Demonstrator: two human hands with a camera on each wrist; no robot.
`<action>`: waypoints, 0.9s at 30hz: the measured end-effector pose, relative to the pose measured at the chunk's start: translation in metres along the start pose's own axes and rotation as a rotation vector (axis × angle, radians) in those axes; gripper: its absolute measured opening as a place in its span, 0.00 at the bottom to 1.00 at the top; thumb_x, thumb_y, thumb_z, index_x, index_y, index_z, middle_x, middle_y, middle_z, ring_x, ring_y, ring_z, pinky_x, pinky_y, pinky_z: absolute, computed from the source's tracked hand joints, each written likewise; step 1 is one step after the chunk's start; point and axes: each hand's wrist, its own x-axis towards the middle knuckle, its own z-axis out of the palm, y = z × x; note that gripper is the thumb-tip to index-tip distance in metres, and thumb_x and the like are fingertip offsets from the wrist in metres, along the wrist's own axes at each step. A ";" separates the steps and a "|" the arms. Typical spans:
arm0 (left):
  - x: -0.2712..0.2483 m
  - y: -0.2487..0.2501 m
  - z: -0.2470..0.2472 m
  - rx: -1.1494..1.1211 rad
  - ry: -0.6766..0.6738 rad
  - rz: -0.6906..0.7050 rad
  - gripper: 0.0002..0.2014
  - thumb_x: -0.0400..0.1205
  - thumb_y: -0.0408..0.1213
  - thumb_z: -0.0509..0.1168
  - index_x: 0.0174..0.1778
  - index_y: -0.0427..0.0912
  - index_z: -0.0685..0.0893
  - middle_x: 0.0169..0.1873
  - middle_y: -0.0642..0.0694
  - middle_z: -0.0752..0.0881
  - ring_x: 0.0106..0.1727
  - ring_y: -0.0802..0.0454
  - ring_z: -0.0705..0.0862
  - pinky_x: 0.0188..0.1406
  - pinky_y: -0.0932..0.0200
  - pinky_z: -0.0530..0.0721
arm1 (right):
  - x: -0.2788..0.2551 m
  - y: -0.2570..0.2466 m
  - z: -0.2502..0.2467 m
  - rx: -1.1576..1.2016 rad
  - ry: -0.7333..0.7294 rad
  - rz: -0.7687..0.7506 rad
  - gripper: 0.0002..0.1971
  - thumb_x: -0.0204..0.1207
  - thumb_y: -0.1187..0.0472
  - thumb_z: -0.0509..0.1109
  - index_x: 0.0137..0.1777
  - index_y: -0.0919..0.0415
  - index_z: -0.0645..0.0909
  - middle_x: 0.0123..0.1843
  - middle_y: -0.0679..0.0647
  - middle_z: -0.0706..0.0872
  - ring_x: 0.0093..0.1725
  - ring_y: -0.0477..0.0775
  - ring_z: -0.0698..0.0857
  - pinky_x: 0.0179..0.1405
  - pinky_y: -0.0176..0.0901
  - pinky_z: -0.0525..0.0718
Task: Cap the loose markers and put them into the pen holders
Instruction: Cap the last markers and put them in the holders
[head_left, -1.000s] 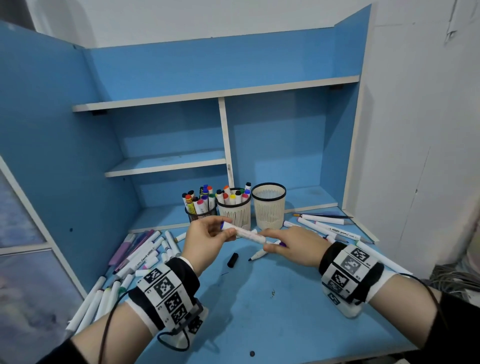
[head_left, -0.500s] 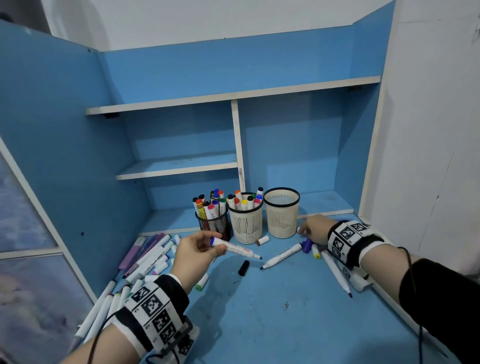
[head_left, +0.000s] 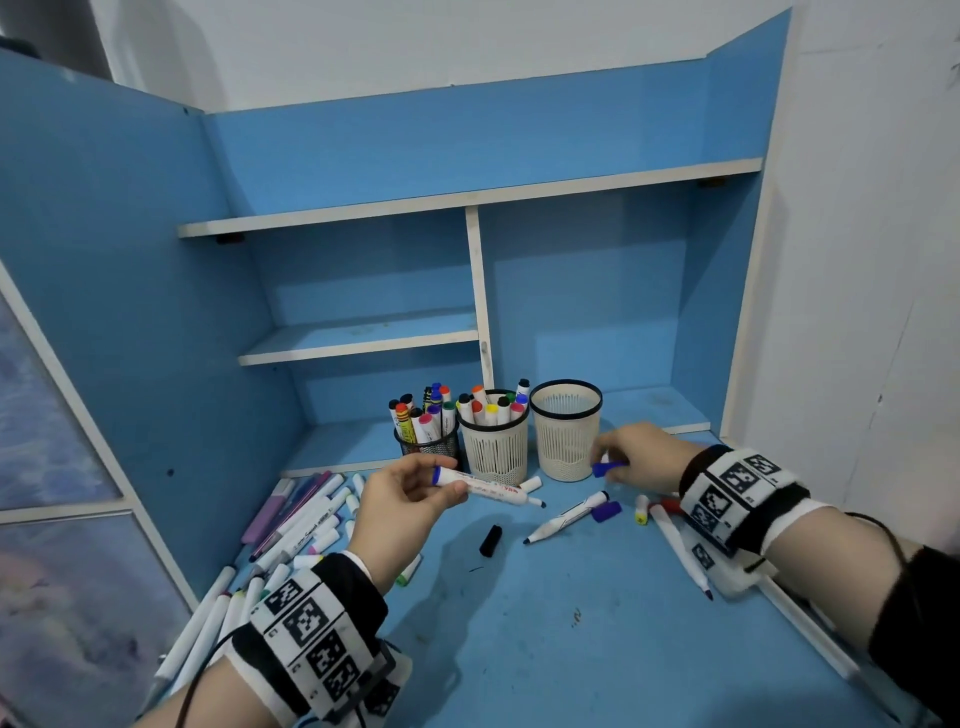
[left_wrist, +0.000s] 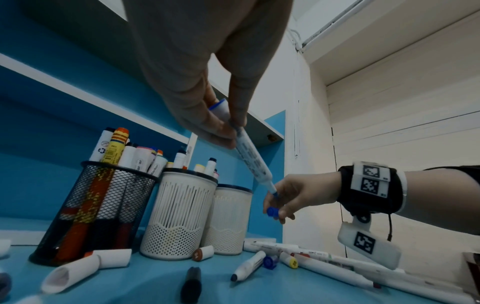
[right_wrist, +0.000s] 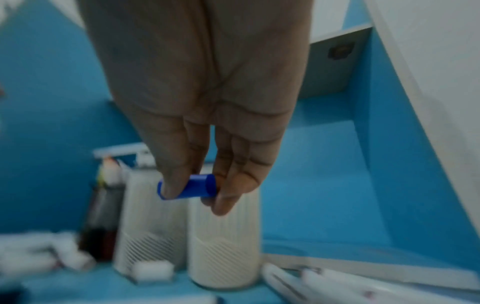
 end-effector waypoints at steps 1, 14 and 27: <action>-0.002 0.002 0.000 -0.012 0.006 0.011 0.10 0.75 0.24 0.71 0.52 0.33 0.84 0.42 0.36 0.90 0.31 0.62 0.88 0.21 0.77 0.74 | -0.008 -0.005 -0.004 0.065 0.027 -0.038 0.12 0.76 0.62 0.70 0.58 0.54 0.83 0.40 0.47 0.81 0.42 0.47 0.79 0.37 0.30 0.72; -0.020 0.026 0.013 -0.277 0.019 0.085 0.09 0.76 0.21 0.68 0.51 0.32 0.84 0.41 0.39 0.91 0.40 0.48 0.91 0.41 0.65 0.88 | -0.084 -0.048 -0.007 1.327 0.301 -0.028 0.16 0.74 0.78 0.68 0.59 0.62 0.79 0.43 0.63 0.89 0.42 0.56 0.90 0.49 0.39 0.87; -0.031 0.037 0.009 -0.157 -0.079 0.112 0.09 0.75 0.24 0.70 0.51 0.34 0.86 0.39 0.41 0.92 0.42 0.47 0.91 0.46 0.59 0.89 | -0.103 -0.073 0.002 1.758 0.274 -0.031 0.06 0.75 0.76 0.66 0.49 0.70 0.80 0.41 0.65 0.90 0.39 0.59 0.90 0.40 0.36 0.88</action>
